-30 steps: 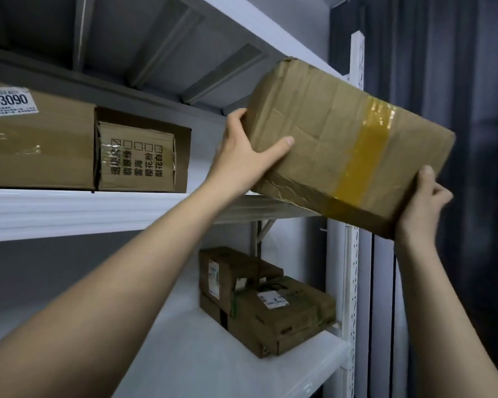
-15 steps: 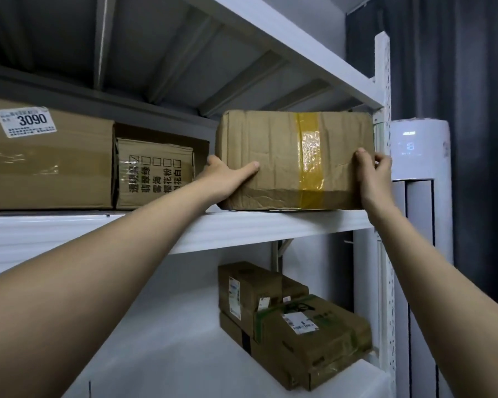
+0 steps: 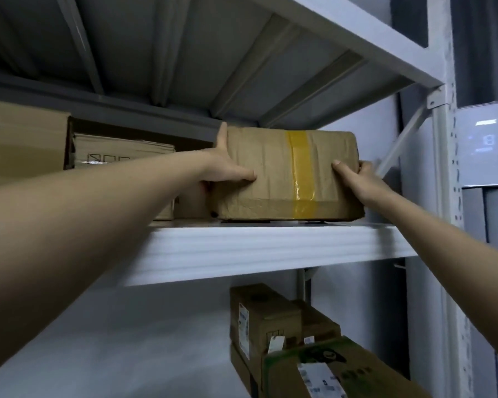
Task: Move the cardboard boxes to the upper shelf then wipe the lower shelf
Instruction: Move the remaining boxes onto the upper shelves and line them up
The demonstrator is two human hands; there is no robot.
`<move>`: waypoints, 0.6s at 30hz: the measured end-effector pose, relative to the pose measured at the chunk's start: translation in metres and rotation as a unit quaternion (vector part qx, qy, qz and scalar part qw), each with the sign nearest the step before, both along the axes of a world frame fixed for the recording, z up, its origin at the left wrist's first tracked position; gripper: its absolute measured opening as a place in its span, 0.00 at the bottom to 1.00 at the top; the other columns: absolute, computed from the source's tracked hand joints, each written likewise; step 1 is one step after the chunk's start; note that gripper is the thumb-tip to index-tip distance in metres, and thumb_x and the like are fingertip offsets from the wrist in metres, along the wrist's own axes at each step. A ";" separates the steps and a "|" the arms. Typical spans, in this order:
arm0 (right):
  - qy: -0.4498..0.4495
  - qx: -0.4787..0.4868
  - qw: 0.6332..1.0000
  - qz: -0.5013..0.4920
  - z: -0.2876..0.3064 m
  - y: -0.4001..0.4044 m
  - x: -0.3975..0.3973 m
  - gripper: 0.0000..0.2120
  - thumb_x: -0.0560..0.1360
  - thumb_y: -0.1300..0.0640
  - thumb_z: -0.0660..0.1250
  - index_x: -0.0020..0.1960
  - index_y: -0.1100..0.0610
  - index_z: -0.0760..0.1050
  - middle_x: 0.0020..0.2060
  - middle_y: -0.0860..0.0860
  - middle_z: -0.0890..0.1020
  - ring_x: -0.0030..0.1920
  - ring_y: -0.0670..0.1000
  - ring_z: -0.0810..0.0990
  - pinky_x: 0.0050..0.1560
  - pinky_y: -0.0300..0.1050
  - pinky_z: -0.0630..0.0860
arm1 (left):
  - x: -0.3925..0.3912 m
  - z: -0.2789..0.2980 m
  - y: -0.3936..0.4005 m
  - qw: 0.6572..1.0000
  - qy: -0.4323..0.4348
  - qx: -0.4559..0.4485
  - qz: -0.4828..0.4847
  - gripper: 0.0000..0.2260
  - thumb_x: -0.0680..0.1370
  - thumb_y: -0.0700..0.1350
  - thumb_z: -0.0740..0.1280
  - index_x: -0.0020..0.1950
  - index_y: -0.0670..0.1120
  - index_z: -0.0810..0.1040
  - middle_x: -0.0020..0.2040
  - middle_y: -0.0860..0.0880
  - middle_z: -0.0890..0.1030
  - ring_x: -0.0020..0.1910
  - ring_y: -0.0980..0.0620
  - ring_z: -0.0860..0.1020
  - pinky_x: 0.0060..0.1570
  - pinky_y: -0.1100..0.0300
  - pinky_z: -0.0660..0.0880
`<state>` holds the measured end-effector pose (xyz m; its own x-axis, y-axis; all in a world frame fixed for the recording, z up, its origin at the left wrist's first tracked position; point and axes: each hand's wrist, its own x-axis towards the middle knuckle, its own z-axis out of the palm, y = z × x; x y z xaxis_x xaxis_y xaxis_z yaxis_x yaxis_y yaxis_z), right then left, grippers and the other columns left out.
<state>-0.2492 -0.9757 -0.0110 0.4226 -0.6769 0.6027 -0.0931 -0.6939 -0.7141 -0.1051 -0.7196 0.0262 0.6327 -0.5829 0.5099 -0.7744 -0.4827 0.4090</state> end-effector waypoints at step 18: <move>0.165 0.040 0.983 0.063 0.048 -0.097 0.077 0.49 0.66 0.26 0.62 0.76 0.49 0.47 0.70 0.59 0.65 0.62 0.67 0.73 0.47 0.59 0.78 | 0.040 0.025 -0.101 0.988 0.014 0.119 0.099 0.53 0.71 0.53 0.73 0.73 0.58 0.28 0.71 0.34 0.63 0.46 0.40 0.82 0.51 0.48 0.80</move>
